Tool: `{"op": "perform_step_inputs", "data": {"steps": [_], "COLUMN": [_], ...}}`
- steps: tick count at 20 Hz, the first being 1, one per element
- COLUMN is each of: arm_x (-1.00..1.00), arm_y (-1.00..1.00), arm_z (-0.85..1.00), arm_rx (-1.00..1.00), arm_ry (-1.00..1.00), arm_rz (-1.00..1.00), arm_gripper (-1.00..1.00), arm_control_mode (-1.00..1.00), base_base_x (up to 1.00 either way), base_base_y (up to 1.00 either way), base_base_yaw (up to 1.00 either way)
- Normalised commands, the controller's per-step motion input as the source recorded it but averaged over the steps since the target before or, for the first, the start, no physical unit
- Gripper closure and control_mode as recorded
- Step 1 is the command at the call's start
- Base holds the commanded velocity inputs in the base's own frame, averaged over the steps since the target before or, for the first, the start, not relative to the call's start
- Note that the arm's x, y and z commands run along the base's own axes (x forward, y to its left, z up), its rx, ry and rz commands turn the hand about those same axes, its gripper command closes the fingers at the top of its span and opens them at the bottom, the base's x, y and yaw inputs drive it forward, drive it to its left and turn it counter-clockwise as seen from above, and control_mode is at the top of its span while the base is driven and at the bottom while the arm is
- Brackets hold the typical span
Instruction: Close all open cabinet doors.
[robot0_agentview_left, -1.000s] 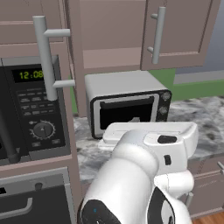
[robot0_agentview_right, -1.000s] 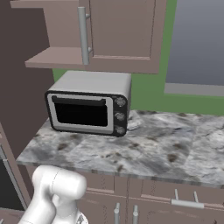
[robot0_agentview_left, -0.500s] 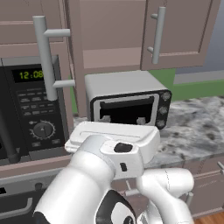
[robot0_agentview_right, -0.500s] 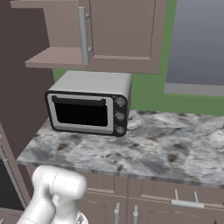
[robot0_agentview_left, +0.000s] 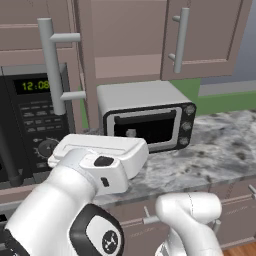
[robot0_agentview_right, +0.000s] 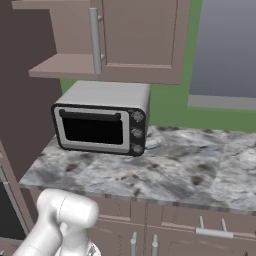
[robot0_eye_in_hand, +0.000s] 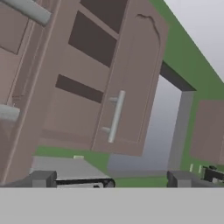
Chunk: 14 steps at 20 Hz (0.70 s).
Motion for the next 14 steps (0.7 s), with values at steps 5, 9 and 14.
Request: {"op": "perform_step_inputs", "data": {"steps": [5,9,14], "arm_x": [0.29,0.30,0.47], "arm_y": [0.34,0.28,0.30], "arm_z": [-0.12,-0.25,-0.11], "arm_rx": [0.00,0.00,0.00], "arm_ry": [0.00,0.00,0.00], "arm_rz": [-0.06,-0.12,-0.09], "arm_gripper": [-1.00,-1.00,-1.00], "arm_control_mode": [-1.00,-1.00,-1.00], "base_base_x": [0.00,0.00,0.00], "base_base_y": [0.00,0.00,0.00], "base_base_yaw": [0.00,0.00,0.00]}}
